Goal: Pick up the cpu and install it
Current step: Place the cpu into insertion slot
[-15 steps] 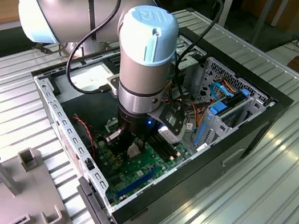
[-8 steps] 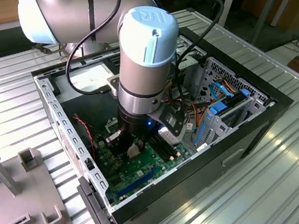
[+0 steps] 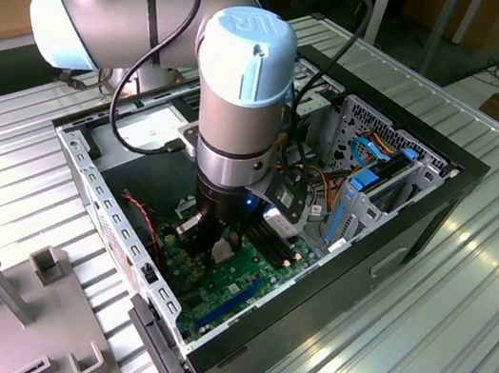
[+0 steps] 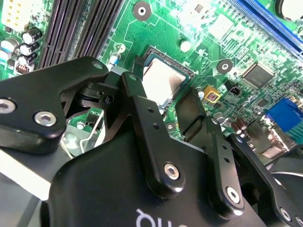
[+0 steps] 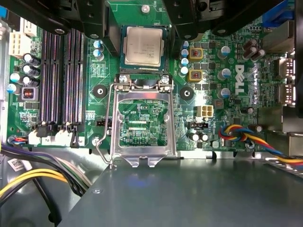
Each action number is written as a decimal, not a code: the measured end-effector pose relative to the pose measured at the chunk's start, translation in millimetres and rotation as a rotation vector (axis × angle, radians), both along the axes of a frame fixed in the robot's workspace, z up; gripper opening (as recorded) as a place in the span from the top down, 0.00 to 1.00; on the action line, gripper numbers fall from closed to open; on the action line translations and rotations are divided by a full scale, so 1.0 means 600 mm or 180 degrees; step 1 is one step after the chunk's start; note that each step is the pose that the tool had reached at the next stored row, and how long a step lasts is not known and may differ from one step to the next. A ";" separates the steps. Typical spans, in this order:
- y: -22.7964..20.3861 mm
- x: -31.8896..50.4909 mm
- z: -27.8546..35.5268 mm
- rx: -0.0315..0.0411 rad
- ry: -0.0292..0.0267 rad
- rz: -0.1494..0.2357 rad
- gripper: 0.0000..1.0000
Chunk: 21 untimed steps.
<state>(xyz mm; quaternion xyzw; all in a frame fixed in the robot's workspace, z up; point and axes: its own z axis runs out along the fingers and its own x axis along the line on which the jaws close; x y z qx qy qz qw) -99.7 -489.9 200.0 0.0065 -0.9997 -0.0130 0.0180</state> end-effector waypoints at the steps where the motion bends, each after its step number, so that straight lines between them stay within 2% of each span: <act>1: 0.0022 0.000 0.000 0.0000 0.0000 0.0000 0.45; 9: 0.0153 0.002 -0.001 0.0000 0.0000 0.0000 0.45; 21: 0.0146 -0.002 -0.001 0.0000 0.0000 0.0001 0.45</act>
